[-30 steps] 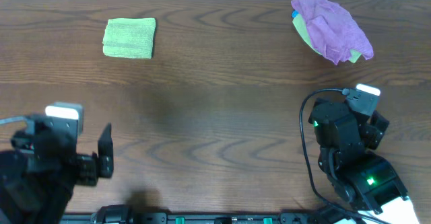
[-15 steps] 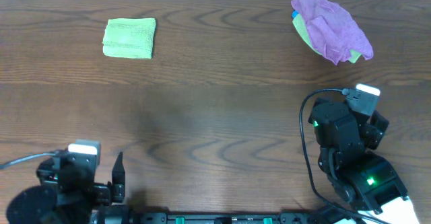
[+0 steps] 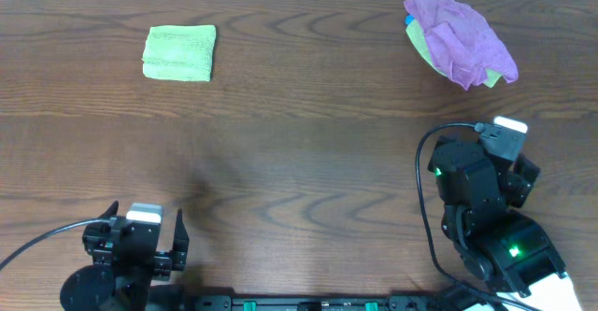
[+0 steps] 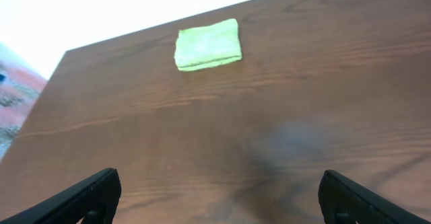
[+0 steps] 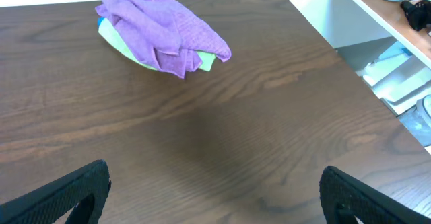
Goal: Fold the cloth
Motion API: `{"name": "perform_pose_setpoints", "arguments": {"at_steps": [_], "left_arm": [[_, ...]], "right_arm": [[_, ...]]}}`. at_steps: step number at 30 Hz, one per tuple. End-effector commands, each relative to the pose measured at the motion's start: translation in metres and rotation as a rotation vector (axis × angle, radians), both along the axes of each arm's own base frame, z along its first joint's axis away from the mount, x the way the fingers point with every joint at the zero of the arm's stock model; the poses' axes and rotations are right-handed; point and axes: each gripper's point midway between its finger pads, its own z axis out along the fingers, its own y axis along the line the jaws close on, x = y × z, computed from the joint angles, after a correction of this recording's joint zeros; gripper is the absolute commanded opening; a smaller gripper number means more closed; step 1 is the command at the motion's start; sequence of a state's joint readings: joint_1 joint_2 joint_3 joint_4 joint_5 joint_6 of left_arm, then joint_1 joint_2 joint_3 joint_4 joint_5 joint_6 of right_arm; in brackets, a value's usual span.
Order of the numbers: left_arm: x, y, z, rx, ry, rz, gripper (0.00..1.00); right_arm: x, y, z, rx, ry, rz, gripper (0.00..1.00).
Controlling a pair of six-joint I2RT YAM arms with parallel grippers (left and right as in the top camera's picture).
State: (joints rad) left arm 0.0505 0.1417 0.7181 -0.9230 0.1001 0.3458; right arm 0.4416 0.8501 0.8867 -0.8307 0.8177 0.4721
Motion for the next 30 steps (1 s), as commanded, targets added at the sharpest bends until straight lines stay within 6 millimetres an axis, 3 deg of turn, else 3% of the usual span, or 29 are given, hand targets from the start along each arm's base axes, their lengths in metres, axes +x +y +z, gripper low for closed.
{"name": "perform_pose_setpoints", "arguments": {"at_steps": [1,10,30], "left_arm": [[0.001,0.009,-0.01,0.044,-0.027,0.038,0.95],[0.003,0.03,-0.036,0.083,-0.02,0.154,0.95],[0.015,0.032,-0.099,0.081,0.119,0.15,0.95]], "right_arm": [[-0.001,-0.003,-0.001,0.009,-0.008,-0.022,0.99],[-0.001,-0.003,-0.001,0.009,-0.009,-0.022,0.99],[-0.001,-0.003,-0.001,0.009,-0.008,-0.022,0.99]]}}
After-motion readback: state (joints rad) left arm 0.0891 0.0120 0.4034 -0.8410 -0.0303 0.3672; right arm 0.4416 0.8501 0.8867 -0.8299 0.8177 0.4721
